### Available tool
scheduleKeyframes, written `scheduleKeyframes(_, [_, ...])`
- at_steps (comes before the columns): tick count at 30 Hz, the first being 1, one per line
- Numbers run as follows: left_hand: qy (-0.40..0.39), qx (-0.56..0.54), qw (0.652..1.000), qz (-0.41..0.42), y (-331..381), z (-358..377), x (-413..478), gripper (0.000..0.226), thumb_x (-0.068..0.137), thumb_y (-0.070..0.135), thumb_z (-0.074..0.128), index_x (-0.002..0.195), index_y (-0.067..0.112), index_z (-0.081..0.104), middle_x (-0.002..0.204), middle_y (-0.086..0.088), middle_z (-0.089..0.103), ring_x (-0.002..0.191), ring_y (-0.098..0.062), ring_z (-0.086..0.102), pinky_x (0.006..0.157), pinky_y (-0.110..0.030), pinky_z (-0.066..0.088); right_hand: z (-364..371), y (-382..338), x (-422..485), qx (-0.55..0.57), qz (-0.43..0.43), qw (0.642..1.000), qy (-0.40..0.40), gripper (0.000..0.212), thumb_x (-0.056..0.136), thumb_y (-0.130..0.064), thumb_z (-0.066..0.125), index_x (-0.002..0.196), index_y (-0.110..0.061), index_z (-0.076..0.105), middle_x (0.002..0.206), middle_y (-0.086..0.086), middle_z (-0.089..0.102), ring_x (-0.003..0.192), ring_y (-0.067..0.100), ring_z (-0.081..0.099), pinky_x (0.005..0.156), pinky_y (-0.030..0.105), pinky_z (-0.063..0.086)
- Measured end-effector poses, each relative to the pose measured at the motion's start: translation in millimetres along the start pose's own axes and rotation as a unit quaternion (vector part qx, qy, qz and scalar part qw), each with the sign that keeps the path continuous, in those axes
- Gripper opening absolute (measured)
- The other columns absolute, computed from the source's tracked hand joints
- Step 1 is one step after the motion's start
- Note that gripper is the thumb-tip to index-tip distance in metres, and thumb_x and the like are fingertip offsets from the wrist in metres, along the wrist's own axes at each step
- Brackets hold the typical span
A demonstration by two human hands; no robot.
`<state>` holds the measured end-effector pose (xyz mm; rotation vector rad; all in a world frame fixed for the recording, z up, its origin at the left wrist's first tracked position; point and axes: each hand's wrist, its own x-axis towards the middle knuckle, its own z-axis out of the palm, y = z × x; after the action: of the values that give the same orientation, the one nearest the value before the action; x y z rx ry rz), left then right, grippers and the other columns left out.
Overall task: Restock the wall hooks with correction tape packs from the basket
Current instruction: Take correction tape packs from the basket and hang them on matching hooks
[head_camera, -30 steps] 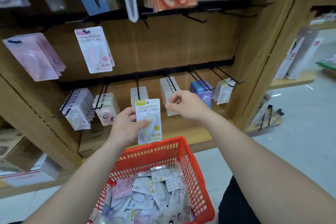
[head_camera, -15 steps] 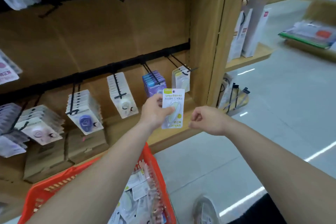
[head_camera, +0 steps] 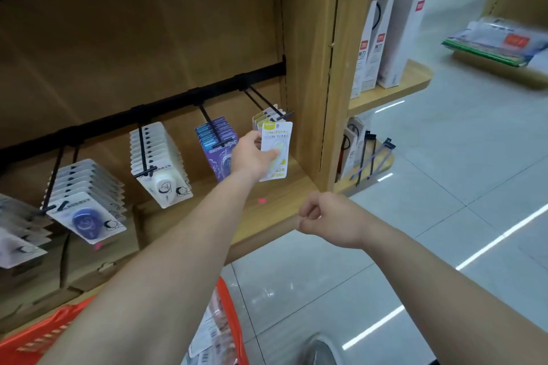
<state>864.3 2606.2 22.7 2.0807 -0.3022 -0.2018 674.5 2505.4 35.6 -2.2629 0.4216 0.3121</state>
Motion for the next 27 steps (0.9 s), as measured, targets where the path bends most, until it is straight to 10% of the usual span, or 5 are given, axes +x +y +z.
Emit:
scheduleKeyframes(11, [0.046, -0.007, 0.995, -0.091, 3, 9, 22, 0.042, 0.093, 0.034, 0.074, 0.128, 0.014, 0.062, 0.124, -0.004, 0.069, 0.105, -0.022, 0.066, 0.072, -0.029, 0.046, 1, 4, 4, -0.003, 0.026, 1.000, -0.006, 0.021, 0.091, -0.041, 0.071, 0.101, -0.023, 0.063, 0.101, -0.005, 0.069, 0.097, 0.016, 0.066, 0.086, 0.034, 0.054])
scheduleKeyframes(16, [-0.005, -0.016, 0.997, -0.071, -12, 3, -12, 0.055, 0.093, 0.031, 0.074, 0.139, 0.008, 0.056, 0.137, -0.008, 0.064, 0.125, -0.026, 0.061, 0.099, -0.032, 0.047, 11, -10, 11, -0.035, 0.033, 0.999, -0.018, 0.029, 0.091, -0.036, 0.070, 0.108, -0.013, 0.066, 0.102, 0.001, 0.069, 0.101, 0.025, 0.065, 0.090, 0.038, 0.054])
scheduleKeyframes(27, [-0.089, 0.121, 0.980, -0.133, -192, -170, -217, 0.028, 0.093, 0.026, 0.075, 0.119, 0.015, 0.070, 0.112, 0.003, 0.072, 0.104, -0.015, 0.068, 0.091, -0.025, 0.049, 147, -82, 3, -0.128, -0.055, 0.989, -0.053, 0.028, 0.092, -0.039, 0.065, 0.114, -0.021, 0.064, 0.116, 0.003, 0.070, 0.113, 0.025, 0.062, 0.095, 0.039, 0.052])
